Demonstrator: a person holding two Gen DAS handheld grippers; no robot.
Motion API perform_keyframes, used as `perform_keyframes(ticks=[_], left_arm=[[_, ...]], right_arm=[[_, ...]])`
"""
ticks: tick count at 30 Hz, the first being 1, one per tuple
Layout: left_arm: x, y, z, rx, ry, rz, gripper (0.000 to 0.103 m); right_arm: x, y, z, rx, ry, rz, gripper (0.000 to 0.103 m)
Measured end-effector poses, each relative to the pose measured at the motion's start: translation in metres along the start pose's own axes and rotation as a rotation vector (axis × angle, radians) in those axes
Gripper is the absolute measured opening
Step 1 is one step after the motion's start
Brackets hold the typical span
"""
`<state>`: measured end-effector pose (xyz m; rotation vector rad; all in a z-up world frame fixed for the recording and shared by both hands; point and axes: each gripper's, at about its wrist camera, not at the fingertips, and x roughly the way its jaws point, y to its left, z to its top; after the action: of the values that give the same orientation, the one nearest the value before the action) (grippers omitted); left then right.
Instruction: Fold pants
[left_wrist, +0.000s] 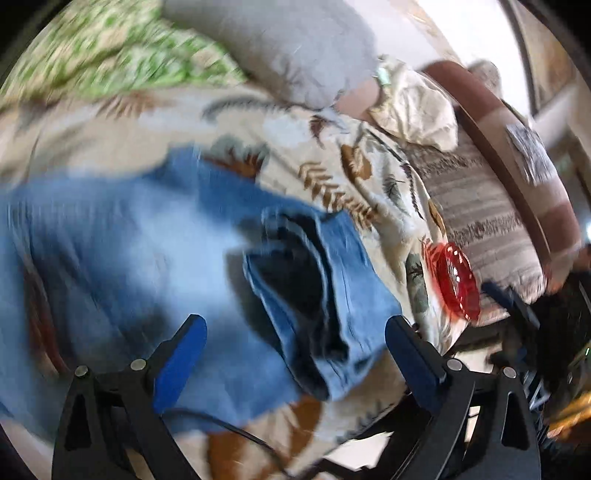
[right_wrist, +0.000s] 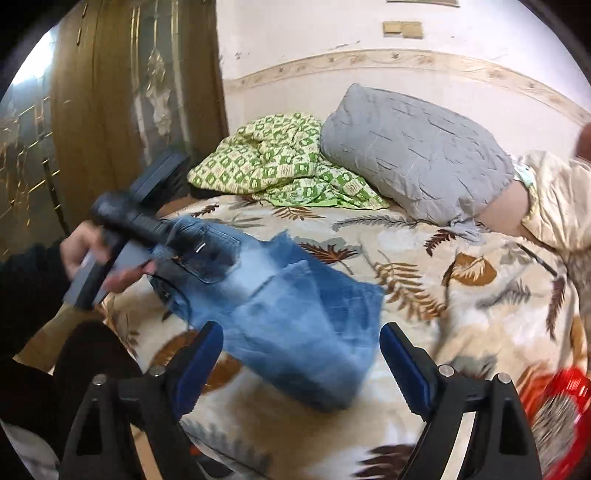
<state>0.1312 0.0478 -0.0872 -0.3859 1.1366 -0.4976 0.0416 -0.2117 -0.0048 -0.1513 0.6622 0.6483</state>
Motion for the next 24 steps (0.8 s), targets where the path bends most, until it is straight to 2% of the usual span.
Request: perform_keyframes(ticks=[5, 11, 14, 16, 17, 18, 24], left_arm=[[0.025, -0.003, -0.028, -0.197, 0.011, -0.062, 0.097], [0.045, -0.006, -0.034, -0.333, -0.029, -0.01, 0.097], [0.052, -0.012, -0.031, -0.359, -0.038, 0.019, 0.096], [0.059, -0.018, -0.03, -0.315, -0.009, 0.016, 0.043], [0.064, -0.018, -0.031, -0.305, 0.017, 0.005, 0.019], [0.072, -0.016, -0.033, -0.307, 0.032, -0.003, 0.019], [0.069, -0.003, -0.045, -0.301, -0.026, -0.08, 0.018]], right_arm=[[0.0, -0.038, 0.025, -0.027, 0.044, 0.069, 0.089], [0.045, -0.052, 0.046, -0.203, 0.178, 0.079, 0.089], [0.075, -0.049, 0.051, -0.297, 0.253, 0.083, 0.088], [0.096, -0.045, 0.053, -0.358, 0.294, 0.084, 0.087], [0.105, -0.044, 0.053, -0.379, 0.311, 0.085, 0.087], [0.115, -0.042, 0.053, -0.405, 0.333, 0.096, 0.085], [0.158, -0.035, 0.054, -0.517, 0.442, 0.14, 0.075]])
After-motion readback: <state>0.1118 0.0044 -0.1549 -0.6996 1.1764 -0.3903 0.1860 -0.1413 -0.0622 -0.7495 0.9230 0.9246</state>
